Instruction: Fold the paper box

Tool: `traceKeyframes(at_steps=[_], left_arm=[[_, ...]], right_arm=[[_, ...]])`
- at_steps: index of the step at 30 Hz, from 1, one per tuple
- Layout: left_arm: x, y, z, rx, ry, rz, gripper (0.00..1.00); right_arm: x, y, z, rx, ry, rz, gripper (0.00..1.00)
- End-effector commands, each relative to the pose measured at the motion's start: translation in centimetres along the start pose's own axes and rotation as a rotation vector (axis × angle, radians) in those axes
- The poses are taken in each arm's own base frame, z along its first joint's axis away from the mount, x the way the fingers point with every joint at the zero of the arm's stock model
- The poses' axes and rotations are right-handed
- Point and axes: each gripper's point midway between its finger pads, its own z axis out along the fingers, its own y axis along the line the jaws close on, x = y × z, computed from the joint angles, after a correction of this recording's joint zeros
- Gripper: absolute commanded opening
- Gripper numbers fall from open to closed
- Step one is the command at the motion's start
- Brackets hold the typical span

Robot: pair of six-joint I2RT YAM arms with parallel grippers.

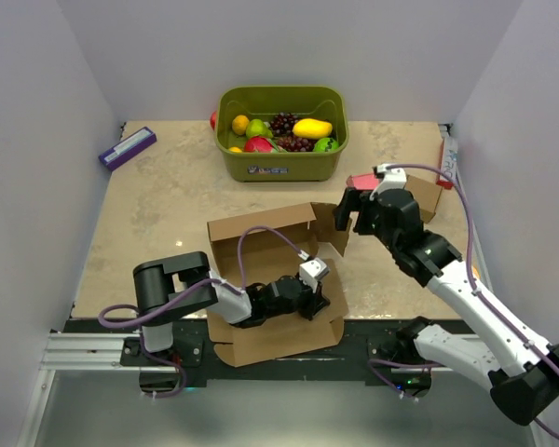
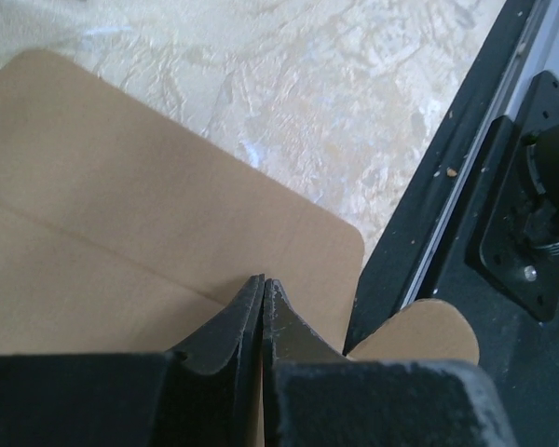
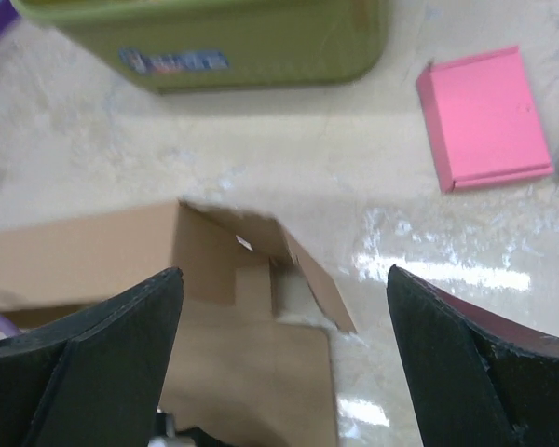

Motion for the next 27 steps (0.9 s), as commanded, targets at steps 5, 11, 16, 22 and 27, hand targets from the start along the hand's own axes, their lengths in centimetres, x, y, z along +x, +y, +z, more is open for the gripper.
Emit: traceKeyframes(at_steps=[5,11,16,22,27], left_arm=[[-0.4,0.0,-0.5,-0.013,-0.021,-0.006,0.06],[1.3,1.2,-0.4,-0.040,0.001,-0.017,0.04],[2.4,1.8,-0.9,-0.051,0.015,-0.020,0.03],[3.3,2.7,-1.0,-0.073,0.031,-0.028,0.00],[3.9,4.5,-1.5,-0.088,0.032,-0.093,0.00]], right_arm=[[4.8,-1.7,1.3,-0.010,0.065,-0.115,0.93],[5.9,-2.3,2.8,0.011,0.067,-0.151,0.90],[6.3,-1.6,4.3,-0.029,0.047,-0.193,0.70],[7.0,-0.6,4.3,-0.097,0.076,-0.211,0.23],[8.1,0.2,3.7,-0.144,0.126,-0.177,0.08]])
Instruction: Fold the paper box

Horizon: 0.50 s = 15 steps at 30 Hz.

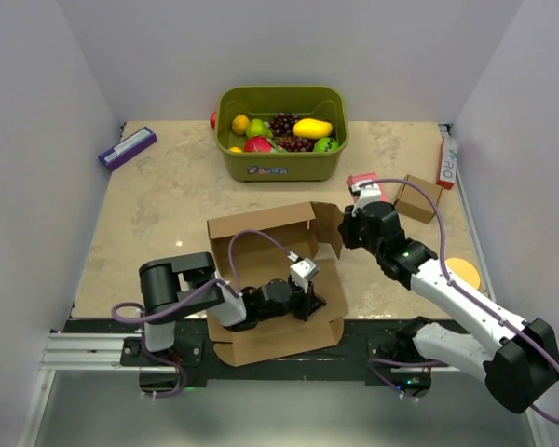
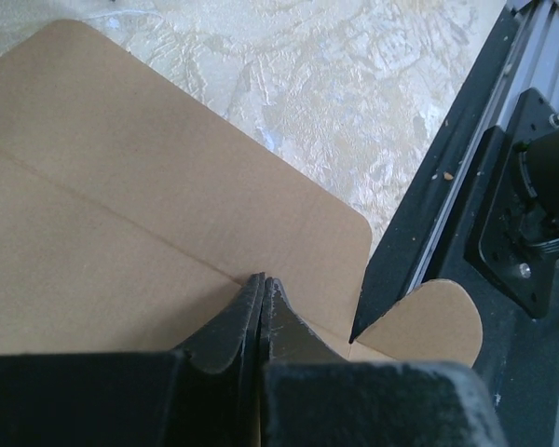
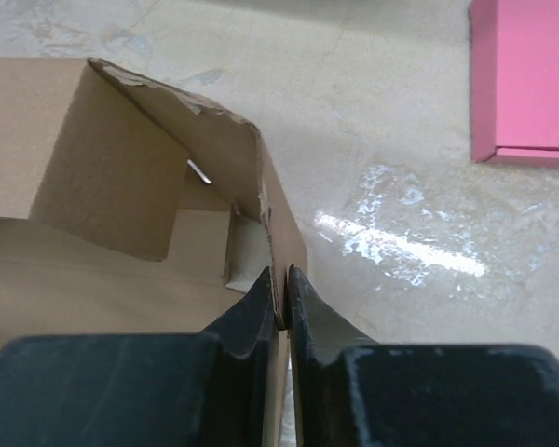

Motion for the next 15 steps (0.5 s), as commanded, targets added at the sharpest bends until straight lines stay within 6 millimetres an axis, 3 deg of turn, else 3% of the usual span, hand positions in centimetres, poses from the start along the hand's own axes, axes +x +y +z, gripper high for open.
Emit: traceKeyframes(at_steps=[1,9,15], left_arm=[[2.9,3.6,-0.8,-0.078,0.075,-0.045,0.00],[3.8,4.9,0.0,-0.074,0.123,-0.097,0.00],[4.3,5.4,0.1,-0.055,0.135,-0.128,0.00]], right_arm=[[-0.4,1.8,-0.4,-0.090,-0.006,0.032,0.06],[1.9,4.8,-1.0,-0.082,0.054,0.025,0.02],[2.8,5.8,-1.0,-0.068,0.081,0.043,0.00]])
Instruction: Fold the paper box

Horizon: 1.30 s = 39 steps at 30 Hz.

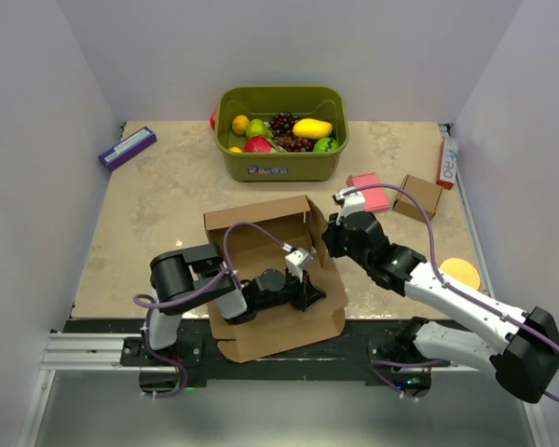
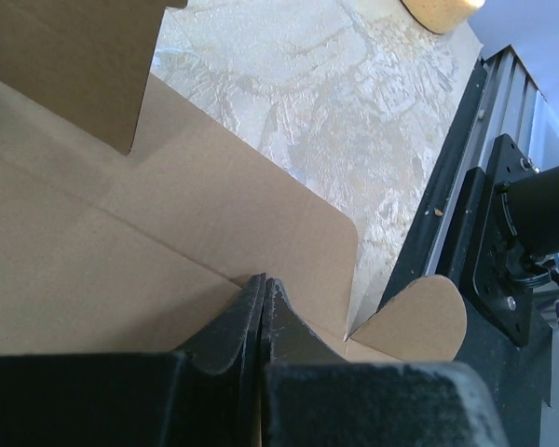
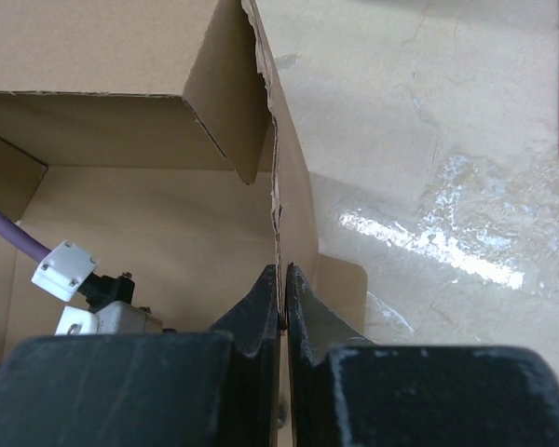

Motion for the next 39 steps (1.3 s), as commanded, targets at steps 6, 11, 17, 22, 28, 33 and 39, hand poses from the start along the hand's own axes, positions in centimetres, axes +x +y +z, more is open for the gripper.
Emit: traceKeyframes(at_steps=[6,11,17,22,28,33,39], left_arm=[[5.5,4.2,-0.7,-0.110,0.191,-0.023,0.00],[5.6,4.3,-0.6,-0.108,0.198,-0.025,0.00],[4.7,3.3,-0.1,-0.077,0.193,0.004,0.00],[1.8,1.6,-0.2,-0.073,0.176,0.082,0.11],[-2.8,-0.5,-1.6,-0.084,0.118,0.143,0.39],[-3.0,-0.6,-3.7,-0.118,0.151,0.148,0.60],[-5.2,-0.9,-8.2,-0.182,0.111,0.139,0.74]], right_arm=[[0.5,2.5,-0.3,-0.033,0.026,0.082,0.02],[0.1,4.3,0.1,-0.059,0.012,0.082,0.05],[1.1,3.5,0.9,0.044,0.032,0.129,0.00],[1.0,1.2,0.4,0.176,-0.007,0.205,0.00],[0.9,0.4,0.2,0.228,-0.010,0.226,0.00],[1.2,0.2,0.4,0.243,-0.004,0.230,0.00],[1.0,0.2,0.4,0.241,-0.011,0.237,0.00]])
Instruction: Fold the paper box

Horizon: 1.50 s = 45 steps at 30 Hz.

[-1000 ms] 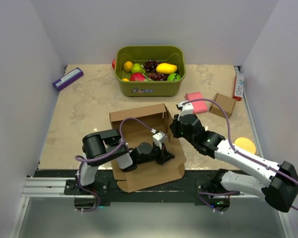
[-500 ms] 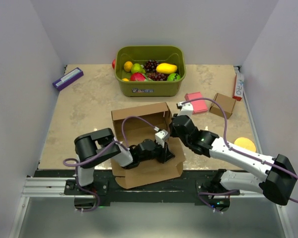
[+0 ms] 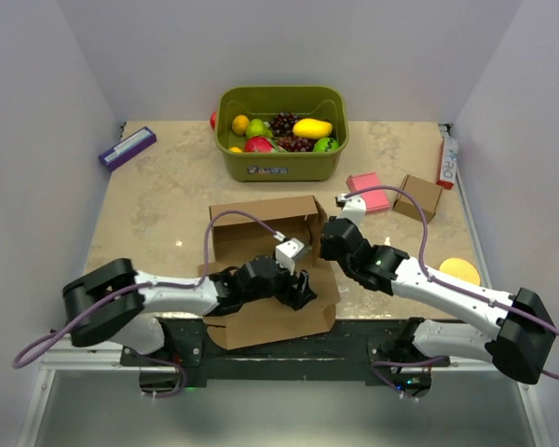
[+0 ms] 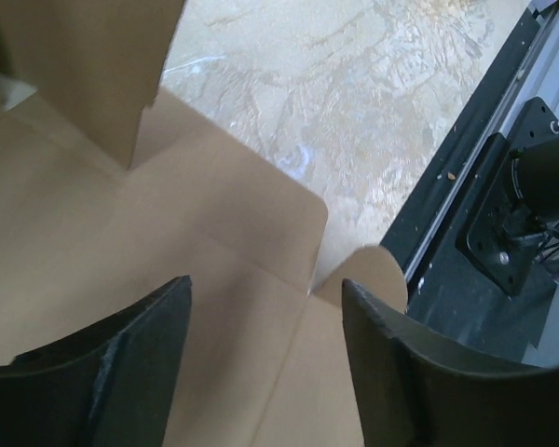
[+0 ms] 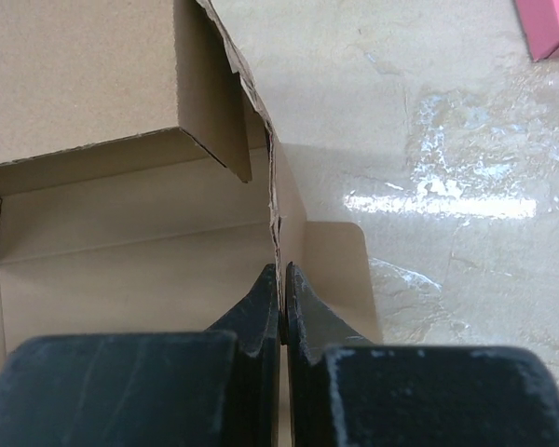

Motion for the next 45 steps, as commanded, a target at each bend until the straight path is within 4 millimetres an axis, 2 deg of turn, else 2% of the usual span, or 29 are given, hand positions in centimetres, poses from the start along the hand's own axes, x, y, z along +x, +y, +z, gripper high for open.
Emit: traceKeyframes(at_steps=[1,4,5,7,8,9,10,12,14,15,20,21,26,30,32,37,40,45], left_arm=[[-0.7,0.9,-3.7,-0.078,-0.004,0.015,0.76],[-2.5,0.2,-5.9,-0.077,-0.019,0.017,0.79],[-3.9,-0.5,-6.3,-0.071,-0.037,0.014,0.80],[-5.0,-0.5,-7.9,-0.113,-0.012,0.015,0.83],[-7.8,-1.6,-8.6,-0.106,-0.056,0.021,0.84],[-8.1,-1.4,-9.5,-0.135,-0.032,0.029,0.85],[-9.2,-1.2,-10.1,-0.160,-0.045,0.040,0.86],[-12.4,-1.2,-12.1,-0.194,-0.089,0.036,0.87],[-14.8,0.2,-13.8,-0.261,-0.135,0.038,0.87],[-16.1,0.7,-15.3,-0.299,-0.154,0.035,0.88],[-19.5,5.7,-19.8,-0.506,-0.289,-0.005,0.93],[-19.9,6.2,-20.2,-0.521,-0.309,-0.015,0.94],[-18.0,11.4,-20.1,-0.644,-0.266,-0.080,0.98],[-18.0,13.2,-20.1,-0.643,-0.319,-0.126,0.97],[-18.4,14.9,-20.2,-0.688,-0.331,-0.126,0.93],[-18.3,16.8,-19.3,-0.692,-0.344,-0.147,0.86],[-18.6,17.2,-19.1,-0.671,-0.373,-0.152,0.80],[-17.2,17.4,-17.5,-0.616,-0.306,-0.151,0.67]], right_arm=[[-0.1,0.0,-0.2,0.020,0.005,0.019,0.00],[-0.2,-0.2,-0.2,0.034,0.001,0.019,0.00],[-0.3,-0.2,-0.3,0.035,0.002,0.023,0.00],[-0.4,-0.7,-0.4,0.051,-0.004,0.018,0.00],[-0.4,-0.7,-0.4,0.054,-0.006,0.020,0.00],[-0.5,-0.8,-0.5,0.057,-0.009,0.020,0.00],[-0.7,-0.8,-0.6,0.056,-0.017,0.025,0.00],[-0.9,-0.9,-0.8,0.059,-0.020,0.026,0.00],[-1.0,-1.3,-0.9,0.079,-0.021,0.019,0.00],[-1.3,-1.3,-1.0,0.082,-0.027,0.022,0.00],[-1.6,-1.5,-1.3,0.088,-0.037,0.025,0.00],[-1.7,-1.5,-1.3,0.088,-0.038,0.030,0.00],[-1.7,-1.5,-1.5,0.086,-0.036,0.034,0.00],[-1.6,-1.5,-1.5,0.083,-0.035,0.034,0.00],[-1.5,-1.5,-1.4,0.084,-0.032,0.030,0.00],[-1.4,-1.6,-1.4,0.086,-0.030,0.032,0.00],[-1.4,-1.6,-1.4,0.085,-0.029,0.027,0.00],[-1.6,-1.3,-1.5,0.074,-0.029,0.023,0.00]])
